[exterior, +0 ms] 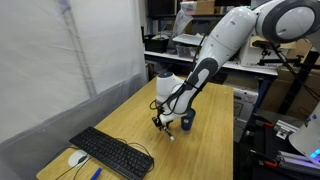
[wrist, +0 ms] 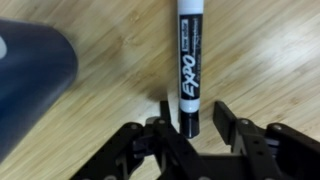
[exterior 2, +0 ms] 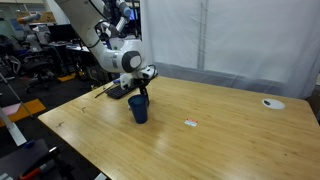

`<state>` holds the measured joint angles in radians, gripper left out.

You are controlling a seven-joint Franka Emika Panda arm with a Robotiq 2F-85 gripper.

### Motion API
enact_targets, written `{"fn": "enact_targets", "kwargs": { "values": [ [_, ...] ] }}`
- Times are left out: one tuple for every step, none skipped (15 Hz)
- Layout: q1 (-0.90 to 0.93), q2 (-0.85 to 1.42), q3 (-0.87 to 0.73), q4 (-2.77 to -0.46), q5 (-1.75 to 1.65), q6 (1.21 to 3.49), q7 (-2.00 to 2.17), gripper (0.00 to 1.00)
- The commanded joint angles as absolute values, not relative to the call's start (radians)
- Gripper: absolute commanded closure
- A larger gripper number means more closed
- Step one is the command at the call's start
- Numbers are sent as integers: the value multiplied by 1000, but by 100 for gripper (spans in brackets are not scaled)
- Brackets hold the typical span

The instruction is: Pick up the pen from the table and put it in the blue cup.

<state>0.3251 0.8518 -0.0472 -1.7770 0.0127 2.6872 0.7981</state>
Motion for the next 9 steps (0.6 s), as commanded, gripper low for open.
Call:
{"fn": "enact_targets", "kwargs": {
  "values": [
    [336, 853, -56, -1769, 31, 2655, 791, 84],
    [335, 851, -54, -1770, 31, 2654, 790, 90],
    [335, 851, -54, -1770, 31, 2653, 790, 97],
    [335, 849, -53, -1773, 32, 2654, 789, 98],
    [336, 847, -53, -1775, 32, 2655, 790, 98],
    [341, 841, -57, -1780, 29, 2658, 795, 95],
    [348, 834, -62, -1786, 26, 2662, 800, 95],
    [353, 826, -65, -1793, 24, 2665, 804, 95],
    [364, 815, -72, -1804, 18, 2669, 813, 95]
  ]
}}
